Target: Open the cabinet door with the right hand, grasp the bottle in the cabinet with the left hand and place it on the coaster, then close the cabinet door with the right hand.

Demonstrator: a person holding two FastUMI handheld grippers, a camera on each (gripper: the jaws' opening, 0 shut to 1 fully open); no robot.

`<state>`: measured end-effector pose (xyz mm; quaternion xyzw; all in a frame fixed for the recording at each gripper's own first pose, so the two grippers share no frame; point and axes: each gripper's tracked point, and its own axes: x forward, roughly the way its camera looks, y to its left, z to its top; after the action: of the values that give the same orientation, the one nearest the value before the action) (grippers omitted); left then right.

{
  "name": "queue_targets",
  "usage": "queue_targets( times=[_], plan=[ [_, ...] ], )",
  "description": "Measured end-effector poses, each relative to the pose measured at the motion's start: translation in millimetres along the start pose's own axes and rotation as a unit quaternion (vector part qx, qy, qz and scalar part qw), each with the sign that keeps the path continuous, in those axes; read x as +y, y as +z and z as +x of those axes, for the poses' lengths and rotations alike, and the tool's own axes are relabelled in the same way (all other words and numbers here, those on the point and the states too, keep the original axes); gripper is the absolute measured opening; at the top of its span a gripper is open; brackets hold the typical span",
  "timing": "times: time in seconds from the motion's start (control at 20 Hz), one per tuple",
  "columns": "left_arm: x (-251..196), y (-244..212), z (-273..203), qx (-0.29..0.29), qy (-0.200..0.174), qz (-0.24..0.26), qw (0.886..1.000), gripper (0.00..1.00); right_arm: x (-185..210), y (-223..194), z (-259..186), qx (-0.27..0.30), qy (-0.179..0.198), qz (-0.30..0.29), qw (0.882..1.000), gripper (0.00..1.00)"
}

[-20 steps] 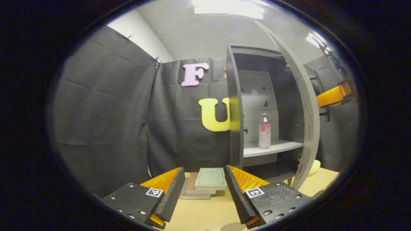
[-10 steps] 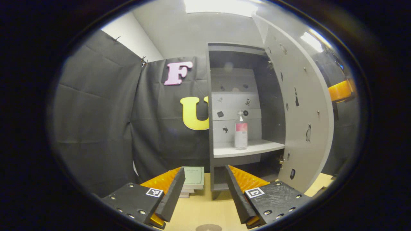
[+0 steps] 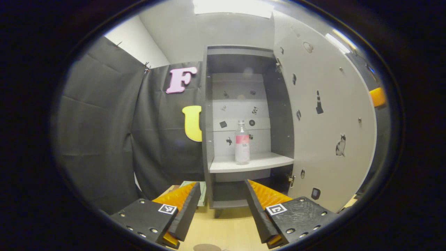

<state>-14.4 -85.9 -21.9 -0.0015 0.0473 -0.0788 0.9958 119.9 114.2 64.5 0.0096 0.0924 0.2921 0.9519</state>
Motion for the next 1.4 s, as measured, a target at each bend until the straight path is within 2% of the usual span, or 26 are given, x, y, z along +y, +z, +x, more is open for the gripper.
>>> queue_targets(
  times=[0.3,0.45,0.5,0.55,0.7,0.75,0.8,0.9,1.05,1.2,1.4],
  plan=[
    [-39,5,1,-0.002,-0.01,0.006,1.0,0.77,-20,0,-9,-0.01,-0.016,0.007,1.0,0.13],
    [-56,9,0,-0.004,-0.012,0.006,1.0,0.77,-29,-1,-12,-0.019,-0.044,0.016,0.999,0.13],
    [-62,10,1,-0.004,-0.012,0.007,1.0,0.75,-33,-1,-15,-0.024,-0.057,0.019,0.998,0.13],
    [-67,12,1,-0.006,-0.011,0.009,1.0,0.77,-35,-2,-17,-0.027,-0.065,0.026,0.997,0.1],
    [-80,18,0,-0.009,-0.004,0.018,1.0,0.75,-19,-1,-14,-0.034,-0.028,0.06,0.997,0.13],
    [-86,17,-1,-0.01,0.0,0.019,1.0,0.77,-15,2,-14,-0.034,-0.019,0.056,0.998,0.13],
    [-89,19,-1,-0.01,0.005,0.019,1.0,0.75,-20,4,-14,-0.032,-0.017,0.046,0.998,0.17],
    [-90,24,-3,-0.011,0.016,0.018,1.0,0.75,-26,0,-21,-0.031,-0.015,0.03,0.999,0.18],
    [-83,38,-2,-0.024,0.03,0.023,0.999,0.75,-20,-4,-32,-0.035,0.003,0.041,0.999,0.18],
    [-79,52,10,-0.033,0.031,0.024,0.999,0.75,-54,-6,-45,-0.044,-0.067,0.018,0.997,0.19],
    [-75,73,36,-0.046,0.024,0.019,0.998,0.75,-88,-15,-73,-0.049,-0.143,0.029,0.988,0.17]
  ],
)
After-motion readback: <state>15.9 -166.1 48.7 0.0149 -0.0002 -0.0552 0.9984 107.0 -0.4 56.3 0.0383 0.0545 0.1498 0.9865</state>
